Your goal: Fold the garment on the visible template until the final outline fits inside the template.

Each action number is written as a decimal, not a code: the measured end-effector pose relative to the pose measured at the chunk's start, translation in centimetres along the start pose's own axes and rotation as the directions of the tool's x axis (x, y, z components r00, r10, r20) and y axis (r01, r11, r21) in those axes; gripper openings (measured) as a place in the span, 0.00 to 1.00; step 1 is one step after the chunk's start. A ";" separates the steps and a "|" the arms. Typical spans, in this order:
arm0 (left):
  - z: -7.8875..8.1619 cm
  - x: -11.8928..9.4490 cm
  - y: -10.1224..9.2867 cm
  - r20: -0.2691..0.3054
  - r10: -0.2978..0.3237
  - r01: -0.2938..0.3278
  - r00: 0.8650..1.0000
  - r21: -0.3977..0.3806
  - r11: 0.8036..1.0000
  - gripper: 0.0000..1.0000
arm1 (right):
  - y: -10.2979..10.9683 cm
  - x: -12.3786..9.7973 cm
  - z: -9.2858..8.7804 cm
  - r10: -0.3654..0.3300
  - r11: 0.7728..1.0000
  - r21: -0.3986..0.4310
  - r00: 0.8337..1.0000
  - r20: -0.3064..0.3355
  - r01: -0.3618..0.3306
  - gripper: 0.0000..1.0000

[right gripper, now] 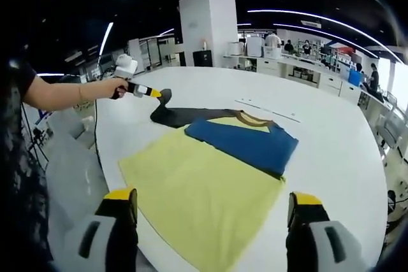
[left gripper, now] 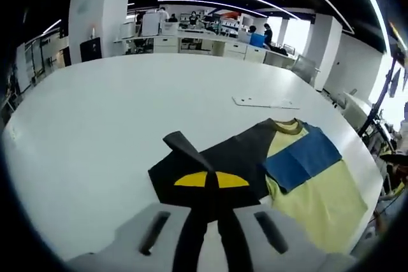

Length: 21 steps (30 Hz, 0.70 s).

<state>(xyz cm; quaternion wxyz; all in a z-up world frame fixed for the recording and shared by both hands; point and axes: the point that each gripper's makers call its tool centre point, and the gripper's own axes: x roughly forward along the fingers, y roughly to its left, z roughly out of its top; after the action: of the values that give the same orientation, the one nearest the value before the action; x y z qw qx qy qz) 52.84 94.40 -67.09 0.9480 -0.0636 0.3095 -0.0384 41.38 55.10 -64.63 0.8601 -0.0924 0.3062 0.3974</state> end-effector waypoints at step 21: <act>2.7 2.0 -6.2 0.015 -0.099 0.098 0.995 0.034 0.995 0.00 | 0.1 0.0 -0.6 0.010 1.000 0.007 1.000 -0.003 -0.010 0.99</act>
<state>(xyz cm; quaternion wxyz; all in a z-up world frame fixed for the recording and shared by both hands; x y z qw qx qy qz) 55.88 88.33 -65.22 0.9485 -0.0631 0.2974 -0.0896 40.97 54.94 -65.12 0.8581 -0.0883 0.3093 0.4002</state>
